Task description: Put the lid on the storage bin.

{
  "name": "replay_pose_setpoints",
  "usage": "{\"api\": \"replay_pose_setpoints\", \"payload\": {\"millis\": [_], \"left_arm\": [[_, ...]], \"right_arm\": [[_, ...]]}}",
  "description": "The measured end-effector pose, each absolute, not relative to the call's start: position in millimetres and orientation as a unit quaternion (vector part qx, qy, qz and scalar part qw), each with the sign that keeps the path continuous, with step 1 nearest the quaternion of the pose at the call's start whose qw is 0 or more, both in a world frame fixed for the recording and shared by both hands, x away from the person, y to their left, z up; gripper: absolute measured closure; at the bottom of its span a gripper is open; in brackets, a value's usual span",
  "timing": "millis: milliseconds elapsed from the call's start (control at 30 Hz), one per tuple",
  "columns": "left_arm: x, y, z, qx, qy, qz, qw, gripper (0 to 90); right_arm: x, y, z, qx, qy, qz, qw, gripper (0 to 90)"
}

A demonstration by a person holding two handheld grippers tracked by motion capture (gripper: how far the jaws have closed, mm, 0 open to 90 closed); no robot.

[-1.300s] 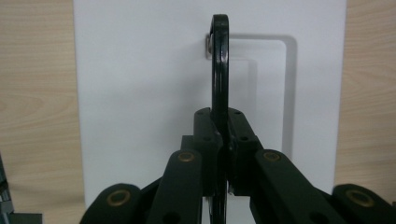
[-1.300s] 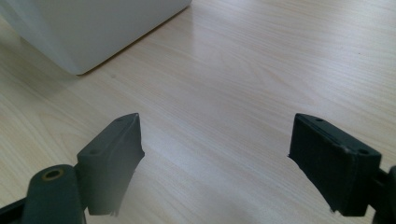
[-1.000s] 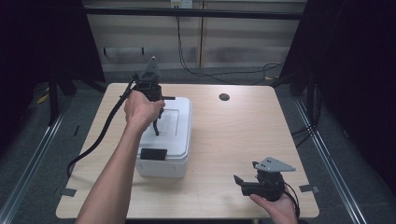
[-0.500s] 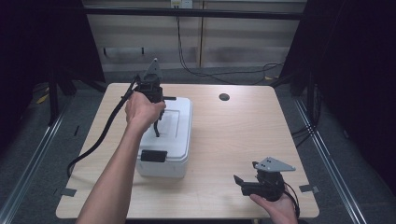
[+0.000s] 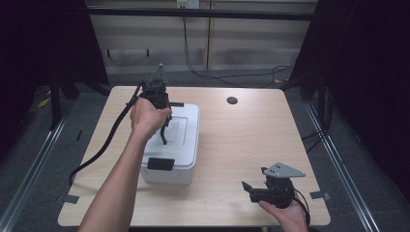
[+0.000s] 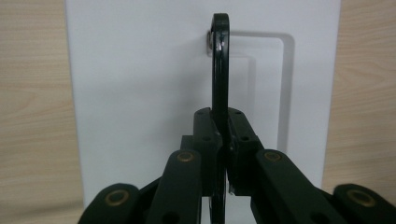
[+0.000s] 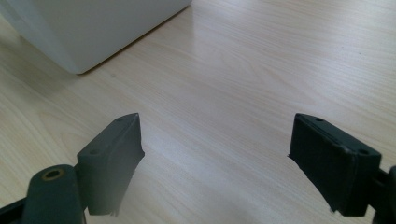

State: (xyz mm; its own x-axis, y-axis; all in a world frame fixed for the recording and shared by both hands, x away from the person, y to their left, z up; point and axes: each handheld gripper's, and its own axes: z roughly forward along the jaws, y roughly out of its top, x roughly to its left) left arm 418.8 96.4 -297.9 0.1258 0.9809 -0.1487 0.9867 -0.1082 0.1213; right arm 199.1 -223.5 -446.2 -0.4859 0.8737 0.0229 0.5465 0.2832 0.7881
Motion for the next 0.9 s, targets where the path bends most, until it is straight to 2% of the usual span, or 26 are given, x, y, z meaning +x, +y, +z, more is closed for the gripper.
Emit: {"api": "replay_pose_setpoints", "payload": {"millis": [133, 500, 700, 900], "left_arm": [[418, 97, -299, 0.730, 0.675, -0.014, 0.106, 84.3], [418, 98, -299, 0.732, 0.671, -0.014, 0.119, 83.7], [419, 100, -299, 0.738, 0.664, -0.001, 0.123, 73.4], [421, 108, -292, 0.750, 0.646, -0.003, 0.143, 53.8]], "right_arm": [[199, -224, -446, 0.460, 0.772, 0.383, 0.213, 16.5], [199, -223, -446, 0.460, 0.773, 0.381, 0.214, 16.5], [199, -223, -447, 0.460, 0.773, 0.381, 0.213, 16.5], [199, -223, -446, 0.460, 0.773, 0.381, 0.212, 16.6]]}}
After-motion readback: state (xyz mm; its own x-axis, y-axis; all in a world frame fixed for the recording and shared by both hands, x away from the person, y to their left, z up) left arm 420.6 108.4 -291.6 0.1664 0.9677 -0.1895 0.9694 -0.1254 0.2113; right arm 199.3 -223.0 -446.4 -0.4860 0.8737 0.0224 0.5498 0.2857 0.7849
